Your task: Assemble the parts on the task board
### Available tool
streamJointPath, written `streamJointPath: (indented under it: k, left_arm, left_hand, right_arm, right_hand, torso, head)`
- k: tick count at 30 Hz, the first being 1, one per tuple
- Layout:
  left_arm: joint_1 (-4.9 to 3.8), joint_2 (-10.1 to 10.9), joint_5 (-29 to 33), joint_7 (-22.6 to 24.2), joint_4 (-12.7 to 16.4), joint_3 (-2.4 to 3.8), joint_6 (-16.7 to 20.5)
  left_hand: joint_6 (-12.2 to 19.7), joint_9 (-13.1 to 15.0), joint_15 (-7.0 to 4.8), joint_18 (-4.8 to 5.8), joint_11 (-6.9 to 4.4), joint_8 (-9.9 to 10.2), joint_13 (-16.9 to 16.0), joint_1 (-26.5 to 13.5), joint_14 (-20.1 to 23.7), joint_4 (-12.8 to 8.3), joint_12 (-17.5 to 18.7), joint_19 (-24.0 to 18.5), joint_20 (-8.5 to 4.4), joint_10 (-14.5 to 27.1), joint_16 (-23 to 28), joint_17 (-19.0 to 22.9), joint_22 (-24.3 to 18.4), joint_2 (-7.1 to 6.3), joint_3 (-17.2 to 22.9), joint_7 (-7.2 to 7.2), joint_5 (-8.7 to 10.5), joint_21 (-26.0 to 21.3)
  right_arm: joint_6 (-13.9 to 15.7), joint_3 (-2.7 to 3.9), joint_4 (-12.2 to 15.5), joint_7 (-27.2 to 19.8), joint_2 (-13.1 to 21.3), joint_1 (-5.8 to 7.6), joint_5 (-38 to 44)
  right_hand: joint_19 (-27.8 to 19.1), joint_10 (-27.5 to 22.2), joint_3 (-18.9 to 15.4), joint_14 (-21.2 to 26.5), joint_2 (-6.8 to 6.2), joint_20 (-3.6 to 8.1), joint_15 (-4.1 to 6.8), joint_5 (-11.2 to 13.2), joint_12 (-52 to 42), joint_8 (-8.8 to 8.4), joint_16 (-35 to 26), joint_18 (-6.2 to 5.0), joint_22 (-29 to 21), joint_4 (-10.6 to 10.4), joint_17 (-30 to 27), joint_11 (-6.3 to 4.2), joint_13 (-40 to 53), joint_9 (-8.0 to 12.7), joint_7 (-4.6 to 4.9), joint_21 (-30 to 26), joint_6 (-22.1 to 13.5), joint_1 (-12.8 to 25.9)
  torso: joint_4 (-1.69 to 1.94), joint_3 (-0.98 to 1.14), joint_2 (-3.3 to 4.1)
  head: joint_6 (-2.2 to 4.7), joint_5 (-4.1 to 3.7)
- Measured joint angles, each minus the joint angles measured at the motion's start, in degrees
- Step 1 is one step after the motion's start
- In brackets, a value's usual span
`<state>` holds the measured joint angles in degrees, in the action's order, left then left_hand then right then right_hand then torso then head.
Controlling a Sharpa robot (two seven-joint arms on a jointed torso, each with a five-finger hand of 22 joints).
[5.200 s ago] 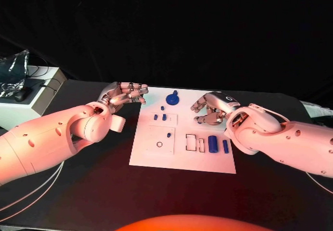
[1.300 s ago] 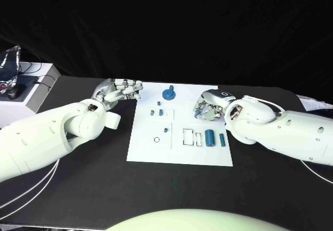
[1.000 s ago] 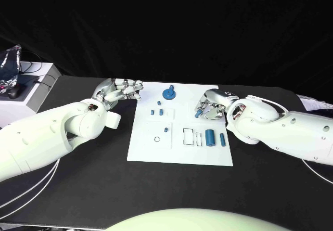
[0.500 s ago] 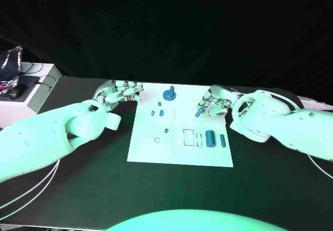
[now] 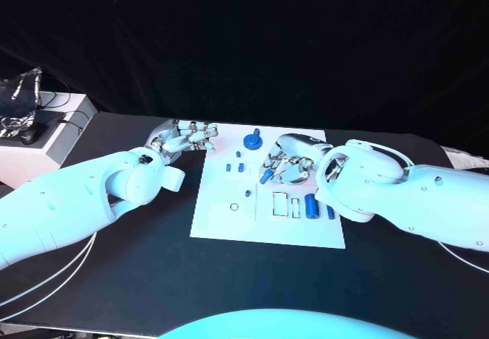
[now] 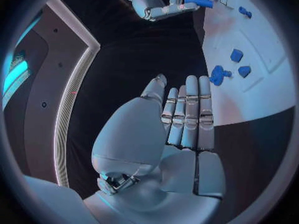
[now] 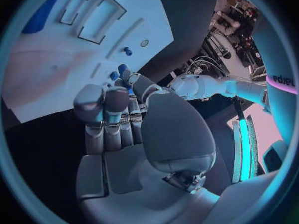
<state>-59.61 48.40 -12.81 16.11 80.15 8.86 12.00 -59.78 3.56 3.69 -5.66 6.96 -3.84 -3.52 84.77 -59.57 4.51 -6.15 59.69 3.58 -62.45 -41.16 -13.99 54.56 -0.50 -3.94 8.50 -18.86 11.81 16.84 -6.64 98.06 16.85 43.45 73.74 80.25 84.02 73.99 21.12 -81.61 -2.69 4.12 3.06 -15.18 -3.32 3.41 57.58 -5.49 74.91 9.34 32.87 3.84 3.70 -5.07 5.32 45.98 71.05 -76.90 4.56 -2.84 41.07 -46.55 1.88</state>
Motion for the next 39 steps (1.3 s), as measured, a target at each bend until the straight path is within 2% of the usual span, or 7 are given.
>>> streamJointPath:
  k: [7,17,25,39]
  left_arm:
    - [0.02,-0.6,0.1,0.0,-0.5,0.0,0.0]
    - [0.02,-1.3,0.2,0.0,-1.1,0.0,0.1]
    - [0.03,-1.3,0.2,0.0,-1.1,-0.01,0.1]
    - [0.03,-1.2,0.2,-0.1,-1.0,0.01,0.1]
  left_hand:
    - [0.0,0.0,0.0,0.0,0.0,0.0,0.0,0.0,0.0,0.0,0.0,0.0,0.0,0.0,-0.1,0.0,0.0,0.0,0.0,0.0,0.0,-0.2]
    - [0.0,0.0,0.0,0.0,0.0,0.0,0.0,0.0,0.0,0.0,0.0,0.0,0.0,0.0,-0.2,0.0,0.1,0.0,0.0,0.0,0.0,-0.2]
    - [0.0,0.0,0.0,0.0,0.0,0.0,0.0,0.0,0.0,0.0,0.0,0.0,0.0,0.0,-0.2,0.0,0.1,0.0,0.0,0.0,0.0,-0.2]
    - [0.0,0.0,0.0,0.0,0.0,0.0,0.0,0.0,0.0,0.0,0.0,0.0,0.0,0.0,-0.2,0.1,0.2,0.0,0.0,0.0,0.0,-0.2]
  right_arm:
    - [0.5,-0.42,0.0,0.1,-4.5,-1.91,6.6]
    - [0.9,-0.94,-2.5,0.1,-9.8,-4.85,12.6]
    - [1.0,-1.38,-4.5,0.1,-11.4,-5.53,14.7]
    - [0.8,-1.69,-5.0,0.1,-11.5,-6.01,16.6]
  right_hand:
    - [0.0,0.0,0.1,0.0,0.15,0.0,-0.01,0.0,0.1,0.15,0.0,-0.24,0.0,0.2,0.0,0.0,0.0,0.0,0.0,0.0,0.0,-0.1]
    - [0.0,0.0,0.1,0.0,0.15,-0.02,-0.02,0.1,0.0,0.14,0.0,-0.28,0.0,0.3,0.0,0.0,-0.1,0.0,-0.01,0.0,0.0,-0.1]
    - [0.0,0.0,0.0,0.1,0.15,-0.03,0.1,0.2,0.0,0.11,0.0,-0.31,0.0,0.3,0.0,0.0,0.0,0.0,0.0,0.0,0.0,-0.1]
    - [0.0,0.0,0.2,0.1,0.15,-0.06,0.1,0.4,0.0,-0.02,0.0,-0.34,0.0,0.6,0.0,0.01,0.0,0.0,0.01,0.0,0.0,-0.1]
  torso:
    - [-0.05,-0.21,-0.34]
    - [0.14,-0.44,-0.54]
    - [0.1,-0.46,-0.51]
    - [-0.04,-0.38,-0.48]
  head:
    - [0.04,1.07]
    - [-0.5,2.63]
    - [-0.81,3.55]
    - [-1.64,3.97]
